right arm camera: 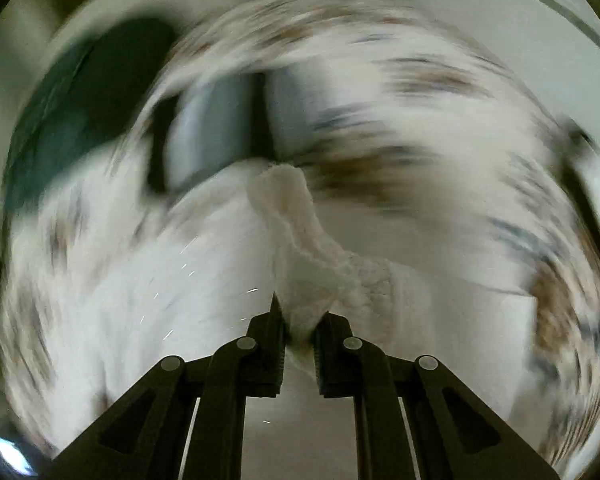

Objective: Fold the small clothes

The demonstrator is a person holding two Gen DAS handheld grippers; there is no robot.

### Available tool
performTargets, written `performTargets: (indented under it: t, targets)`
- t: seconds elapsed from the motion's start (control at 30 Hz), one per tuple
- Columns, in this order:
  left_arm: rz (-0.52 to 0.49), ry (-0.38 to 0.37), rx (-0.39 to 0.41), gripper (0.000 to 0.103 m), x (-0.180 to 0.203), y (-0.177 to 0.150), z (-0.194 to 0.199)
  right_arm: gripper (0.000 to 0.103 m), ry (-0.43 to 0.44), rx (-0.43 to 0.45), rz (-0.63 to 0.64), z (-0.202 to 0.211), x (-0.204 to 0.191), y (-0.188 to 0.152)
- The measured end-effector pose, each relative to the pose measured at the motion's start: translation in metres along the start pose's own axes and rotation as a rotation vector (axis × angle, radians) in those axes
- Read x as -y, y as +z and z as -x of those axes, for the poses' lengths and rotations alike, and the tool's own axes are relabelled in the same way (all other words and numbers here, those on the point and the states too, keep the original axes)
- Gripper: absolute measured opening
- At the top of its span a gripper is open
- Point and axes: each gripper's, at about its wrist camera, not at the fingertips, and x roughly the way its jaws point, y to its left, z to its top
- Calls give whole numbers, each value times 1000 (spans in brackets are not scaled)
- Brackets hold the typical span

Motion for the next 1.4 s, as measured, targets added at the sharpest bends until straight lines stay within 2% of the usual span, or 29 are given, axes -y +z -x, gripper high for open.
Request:
performTargets:
  t: [0.07,0.13,0.2,0.3,0.37,0.4,0.43,0.47,0.5,0.53,0.57,0.63,0.7,0.83,0.87,0.93,0.97,1.03,1.1,1.17,1.23,1.33,1.37,1.4]
  targets:
    - [30,13,-18,103,-21,-3,-11,11,14,-54,126,-38,-72,-5]
    - [65,20,-32,103,-42,-5,-22,11,24,-59,221,-58,-134,-13]
    - [95,25,-46,103,-60,-7,-32,11,17,-59,270,-70,-169,-15]
    - [130,30,-74,103,-81,-10,-47,11,-8,-93,302,-90,-189,-19]
    - [158,24,-93,103,-91,-12,-50,14,-14,-129,297,-105,-189,-17]
    - [184,11,-108,103,-100,-14,-52,15,14,-161,270,-110,-180,-12]
    - [208,-3,-120,103,-107,-17,-52,20,58,-184,236,-106,-175,-11]
    - [241,-29,-135,103,-117,-20,-52,37,128,-211,183,-104,-160,-7]
    - [280,-72,-153,103,-130,-26,-52,50,171,-221,139,-98,-148,-7]
    - [311,-112,-174,103,-140,-31,-53,72,194,-225,91,-92,-132,-6]
    - [356,-180,-223,103,-154,-41,-57,77,191,-224,48,-86,-113,-5]
    - [429,-279,-290,103,-173,-57,-63,78,157,-242,-4,-79,-88,-14]
    - [554,-373,-344,103,-197,-79,-70,78,126,-273,-54,-76,-63,-24]
    - [767,-461,-363,102,-228,-112,-90,78,54,-317,-108,-75,-30,-52]
    - [865,-515,-369,100,-237,-121,-103,78,41,-325,-116,-76,-26,-59]
    - [1009,-581,-355,96,-248,-131,-120,78,5,-337,-129,-80,-14,-69]
    - [1116,-607,-346,92,-257,-136,-132,78,-8,-338,-135,-83,-12,-71]
    - [1246,-626,-320,79,-268,-141,-145,78,-31,-332,-144,-86,-4,-76]
    - [1339,-574,-310,36,-279,-143,-150,78,-54,-326,-145,-90,1,-76]
    - [1356,-532,-289,11,-286,-140,-147,78,-68,-313,-146,-98,-4,-76]
    - [1276,-467,-257,11,-286,-127,-135,78,-81,-302,-143,-101,-1,-72]
    - [1046,-328,-180,10,-276,-94,-105,78,-103,-274,-126,-102,3,-61]
    - [942,-270,-131,10,-268,-78,-87,78,-103,-266,-119,-103,5,-59]
    - [882,-244,-96,10,-261,-68,-75,78,-92,-256,-117,-103,11,-56]
